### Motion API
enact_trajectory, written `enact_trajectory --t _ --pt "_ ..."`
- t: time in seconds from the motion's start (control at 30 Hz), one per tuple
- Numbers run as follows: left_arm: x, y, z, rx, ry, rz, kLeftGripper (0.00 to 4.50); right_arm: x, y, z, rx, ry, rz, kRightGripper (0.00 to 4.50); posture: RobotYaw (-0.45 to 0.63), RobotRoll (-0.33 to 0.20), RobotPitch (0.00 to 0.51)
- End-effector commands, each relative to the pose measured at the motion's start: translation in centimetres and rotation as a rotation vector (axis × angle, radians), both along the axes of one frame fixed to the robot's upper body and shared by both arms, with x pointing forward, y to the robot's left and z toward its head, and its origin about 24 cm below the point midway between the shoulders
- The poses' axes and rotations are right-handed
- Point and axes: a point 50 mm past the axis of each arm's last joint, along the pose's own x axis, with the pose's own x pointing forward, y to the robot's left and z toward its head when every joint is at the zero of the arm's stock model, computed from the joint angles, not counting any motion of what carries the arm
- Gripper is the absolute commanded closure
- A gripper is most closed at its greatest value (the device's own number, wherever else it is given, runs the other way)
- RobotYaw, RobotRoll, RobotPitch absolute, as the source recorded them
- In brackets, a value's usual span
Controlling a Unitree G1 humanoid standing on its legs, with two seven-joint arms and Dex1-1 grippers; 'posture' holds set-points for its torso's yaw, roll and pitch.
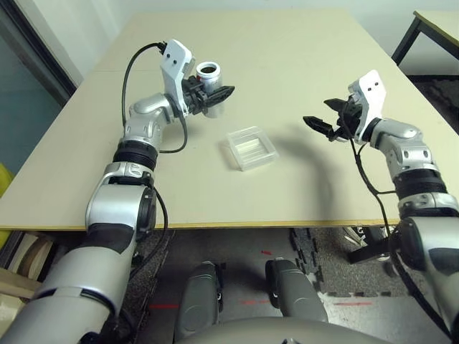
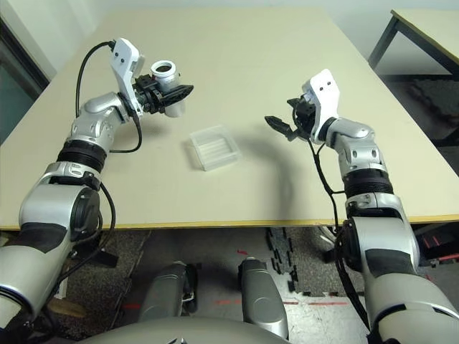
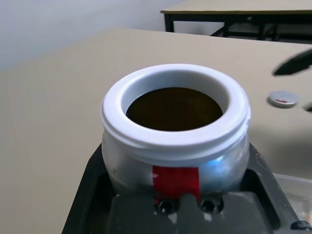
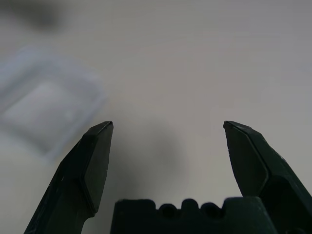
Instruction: Pour the medicine from the bottle into the box.
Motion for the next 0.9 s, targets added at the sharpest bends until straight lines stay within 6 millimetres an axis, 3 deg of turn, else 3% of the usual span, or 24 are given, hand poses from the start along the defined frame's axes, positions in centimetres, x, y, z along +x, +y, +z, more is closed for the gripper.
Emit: enact_trajectory --t 0.03,0.47,0.77,0.9 --pt "0.2 0.2 0.3 0.037 -0.011 0.008 1.83 -0.9 0.8 -0.1 -0.079 0.022 0.152 0.0 -0.23 0.0 0.072" --pt "0.2 0.3 0.4 0.047 -0.013 -0.004 1.83 -2.7 3.6 0.8 0.091 0.101 0.405 0.0 -0.23 0.0 0.059" --pt "0.1 0.3 0.0 0.072 -0.004 -0.015 1.83 -2.5 3.7 0.3 0.095 0.105 0.375 0.0 -0.23 0.0 0.054" --pt "0.2 0.1 -0.5 0.172 -0.031 0.006 1.83 -2.5 3.7 0.1 0.097 0.105 0.361 0.0 -0.23 0.0 0.053"
